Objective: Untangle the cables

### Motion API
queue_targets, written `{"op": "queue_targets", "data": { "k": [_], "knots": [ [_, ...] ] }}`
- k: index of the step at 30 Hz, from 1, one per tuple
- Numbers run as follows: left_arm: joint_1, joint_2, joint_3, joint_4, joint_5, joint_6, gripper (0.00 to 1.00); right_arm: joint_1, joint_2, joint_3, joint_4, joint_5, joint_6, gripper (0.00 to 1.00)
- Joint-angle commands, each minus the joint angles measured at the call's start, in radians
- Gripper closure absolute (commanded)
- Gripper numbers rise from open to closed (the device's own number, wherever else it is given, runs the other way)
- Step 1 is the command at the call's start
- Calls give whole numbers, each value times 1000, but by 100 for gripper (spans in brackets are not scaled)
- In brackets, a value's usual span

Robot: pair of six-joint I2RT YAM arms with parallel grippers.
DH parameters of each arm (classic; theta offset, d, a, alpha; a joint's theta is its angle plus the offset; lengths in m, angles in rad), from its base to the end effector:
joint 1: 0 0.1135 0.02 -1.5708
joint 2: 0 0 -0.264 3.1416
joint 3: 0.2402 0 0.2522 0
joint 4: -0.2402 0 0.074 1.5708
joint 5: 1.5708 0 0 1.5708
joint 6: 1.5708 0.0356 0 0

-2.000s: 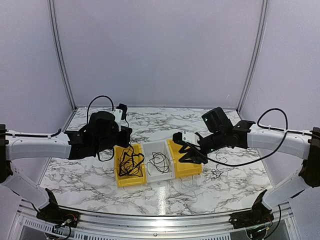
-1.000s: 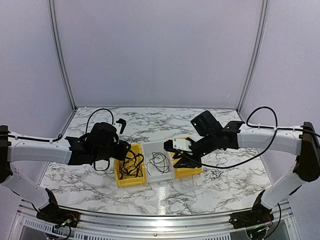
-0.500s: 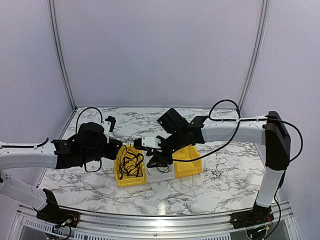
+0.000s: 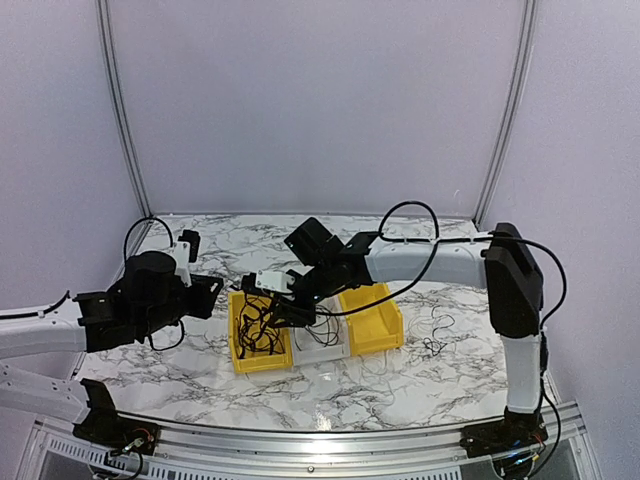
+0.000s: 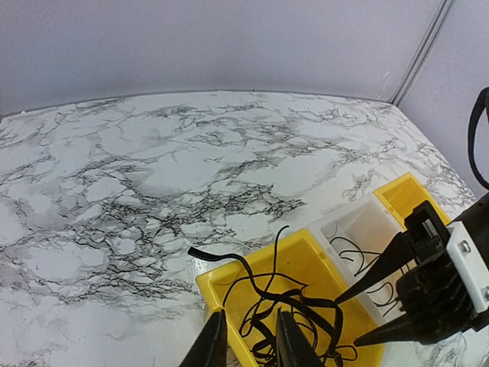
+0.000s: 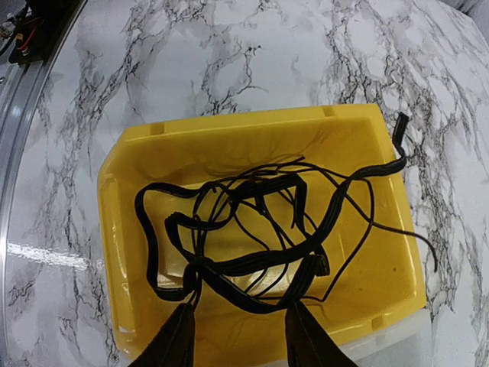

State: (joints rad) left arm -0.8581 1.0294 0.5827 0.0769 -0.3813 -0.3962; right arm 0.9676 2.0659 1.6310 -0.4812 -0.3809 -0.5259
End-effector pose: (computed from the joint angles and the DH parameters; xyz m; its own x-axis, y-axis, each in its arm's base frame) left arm 0.1608 -0.1658 0.2493 -0.4015 -0.0832 -0.9121 0.3474 0.9076 -0.2357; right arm 0.2489 0.3847 0.2121 0.0591 -0.7358 -0.6747 -0.9981 -0.0337 -0.0506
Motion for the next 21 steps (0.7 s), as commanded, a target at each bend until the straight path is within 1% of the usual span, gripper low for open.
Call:
{"op": "queue_targets", "data": {
  "k": [1,5,9,13,17,21],
  "knots": [
    [8,-81,-36,-15,-64,-16,77,26,84,114,-18,53,39,62],
    [8,-140,-62,-28,-90,-22,76,46,156,192,-33,131,68,65],
    [10,-174,-71,-37,-102,-22,76,71,230,270,-80,244,80,68],
    [9,-189,-77,-31,-106,-32,76,87,278,298,-112,303,78,68],
    [10,-188,-84,-23,-113,-38,76,97,296,300,-124,350,75,70],
    [9,-208,-83,-27,-123,-33,76,97,259,304,-168,376,71,70]
  ]
}}
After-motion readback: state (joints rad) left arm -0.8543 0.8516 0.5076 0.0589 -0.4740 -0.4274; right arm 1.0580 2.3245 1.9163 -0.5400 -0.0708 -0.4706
